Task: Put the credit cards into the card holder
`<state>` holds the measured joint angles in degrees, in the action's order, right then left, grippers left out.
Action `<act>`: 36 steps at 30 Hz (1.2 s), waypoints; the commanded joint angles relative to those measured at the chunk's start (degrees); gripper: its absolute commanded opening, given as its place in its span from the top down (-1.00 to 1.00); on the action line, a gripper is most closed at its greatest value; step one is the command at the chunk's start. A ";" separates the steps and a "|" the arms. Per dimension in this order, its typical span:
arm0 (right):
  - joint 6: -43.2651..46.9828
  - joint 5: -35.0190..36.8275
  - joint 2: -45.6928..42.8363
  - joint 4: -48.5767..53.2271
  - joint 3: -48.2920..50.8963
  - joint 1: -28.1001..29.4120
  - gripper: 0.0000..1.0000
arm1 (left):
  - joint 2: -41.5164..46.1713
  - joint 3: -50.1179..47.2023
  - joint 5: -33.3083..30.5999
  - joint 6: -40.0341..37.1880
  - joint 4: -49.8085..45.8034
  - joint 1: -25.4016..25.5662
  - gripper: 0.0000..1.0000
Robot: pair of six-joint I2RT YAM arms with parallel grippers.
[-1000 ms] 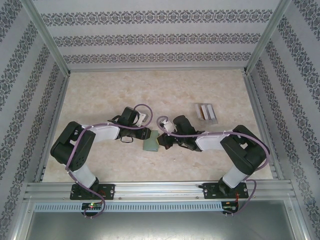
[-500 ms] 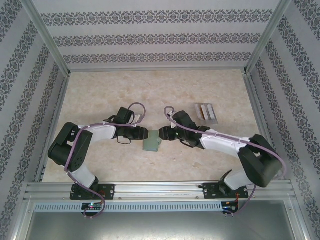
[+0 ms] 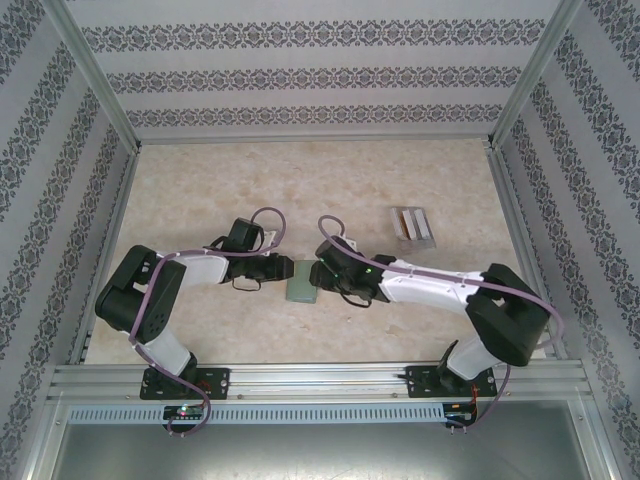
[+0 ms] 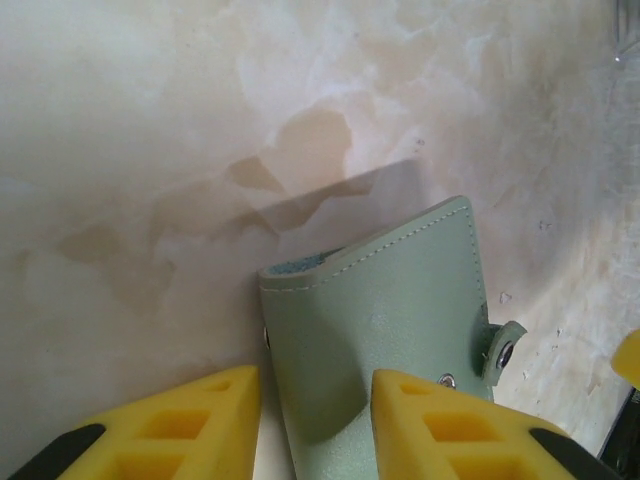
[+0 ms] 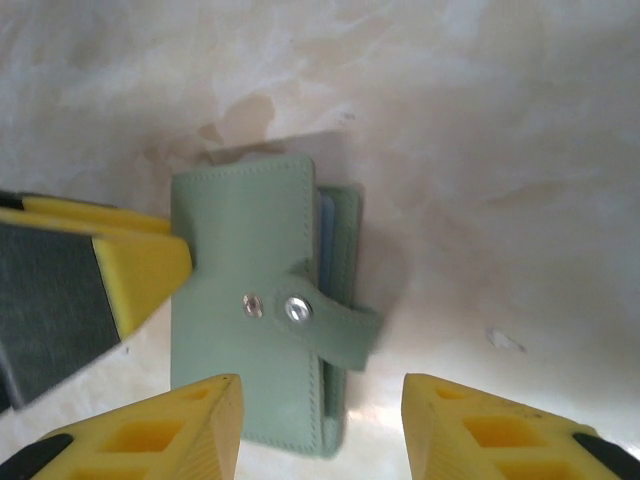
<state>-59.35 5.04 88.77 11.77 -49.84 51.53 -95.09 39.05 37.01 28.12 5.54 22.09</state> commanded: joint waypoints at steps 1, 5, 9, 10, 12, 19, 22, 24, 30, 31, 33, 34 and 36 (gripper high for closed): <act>-2.10 4.75 3.29 4.11 -4.61 0.92 0.02 | -1.19 -2.44 4.08 -0.87 1.94 1.09 0.34; -7.66 7.25 7.18 5.94 -6.87 2.12 -0.01 | -2.05 -3.53 3.45 -0.44 4.83 0.99 0.48; -9.11 9.63 10.00 7.51 -9.45 4.10 -0.02 | -4.97 -3.84 6.26 1.38 8.13 1.03 0.61; -9.63 9.95 10.65 8.95 -10.35 4.10 -0.02 | -5.46 -3.95 6.33 1.90 8.83 1.06 0.62; -10.20 10.70 11.07 9.94 -10.64 4.34 -0.01 | -5.81 -3.81 6.22 1.95 8.70 1.05 0.62; -9.22 10.42 13.41 8.99 -11.20 4.90 0.36 | -3.12 -4.61 4.43 1.27 7.56 1.05 0.62; -8.08 9.35 14.56 9.91 -12.26 4.87 0.37 | -3.76 -4.62 5.17 1.98 8.08 1.07 0.62; -8.06 8.78 14.60 10.58 -12.47 4.89 0.32 | -3.87 -4.85 4.77 2.35 8.01 1.03 0.62; -5.48 5.80 16.00 9.96 -12.26 4.76 0.32 | -3.75 -5.90 5.14 6.34 10.93 1.03 0.68; -4.33 4.91 16.33 8.96 -12.05 4.64 0.34 | -3.55 -6.23 5.11 6.67 11.34 1.07 0.68; -2.22 4.31 16.35 6.03 -10.80 4.27 0.38 | -2.98 -6.31 3.91 6.65 10.61 1.08 0.69; 0.01 3.21 16.09 2.91 -9.84 3.67 0.41 | -2.63 -6.56 3.31 7.06 10.66 1.07 0.71; 5.88 0.06 15.86 -0.08 -9.66 1.65 0.44 | -1.78 -7.84 2.31 8.40 12.16 1.03 0.71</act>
<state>-61.63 10.83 103.57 18.11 -60.45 54.85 -97.10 33.95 40.38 33.87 19.25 22.06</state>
